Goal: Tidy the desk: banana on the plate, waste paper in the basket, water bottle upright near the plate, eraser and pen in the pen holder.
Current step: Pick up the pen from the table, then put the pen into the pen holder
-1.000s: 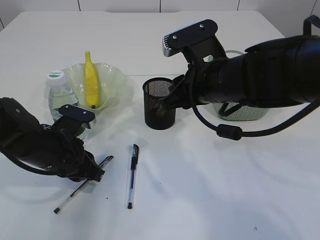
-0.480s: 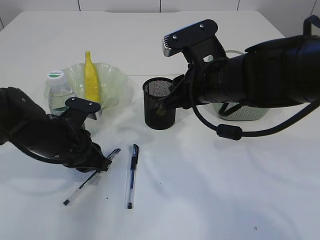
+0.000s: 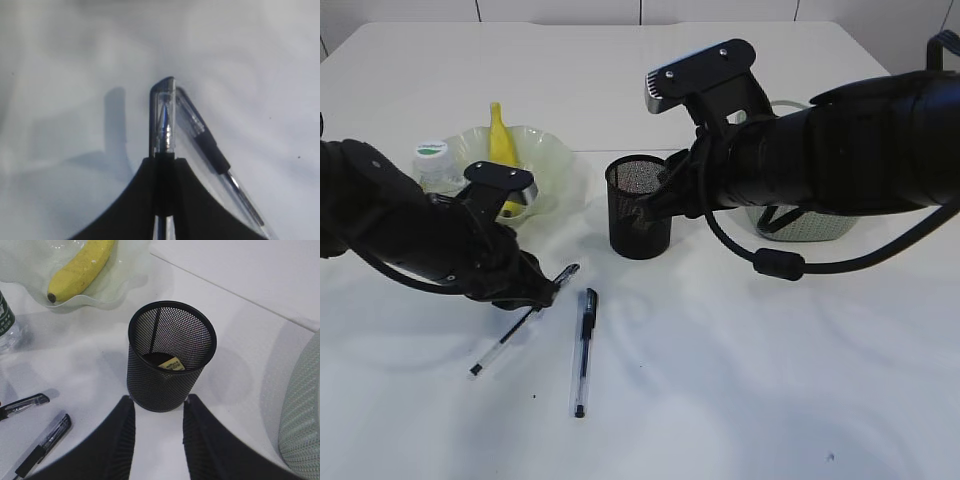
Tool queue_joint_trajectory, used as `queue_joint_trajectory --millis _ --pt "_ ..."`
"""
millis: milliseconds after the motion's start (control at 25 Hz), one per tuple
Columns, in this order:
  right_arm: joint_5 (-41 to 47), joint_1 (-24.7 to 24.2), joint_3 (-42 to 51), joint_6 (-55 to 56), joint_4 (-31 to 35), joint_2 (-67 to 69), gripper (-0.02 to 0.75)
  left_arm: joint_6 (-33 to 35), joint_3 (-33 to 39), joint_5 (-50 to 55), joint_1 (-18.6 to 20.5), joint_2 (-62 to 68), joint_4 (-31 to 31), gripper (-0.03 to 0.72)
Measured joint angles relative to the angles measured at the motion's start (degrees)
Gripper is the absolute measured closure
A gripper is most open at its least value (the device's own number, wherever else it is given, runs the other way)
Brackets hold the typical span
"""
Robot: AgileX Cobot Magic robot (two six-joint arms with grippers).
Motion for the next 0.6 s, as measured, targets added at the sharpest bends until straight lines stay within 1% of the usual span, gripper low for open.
queue_joint_trajectory --millis 600 --pt "0.0 0.0 0.0 0.0 0.0 0.0 0.489 0.0 -13.4 6.3 0.0 0.4 -1.7 0.658"
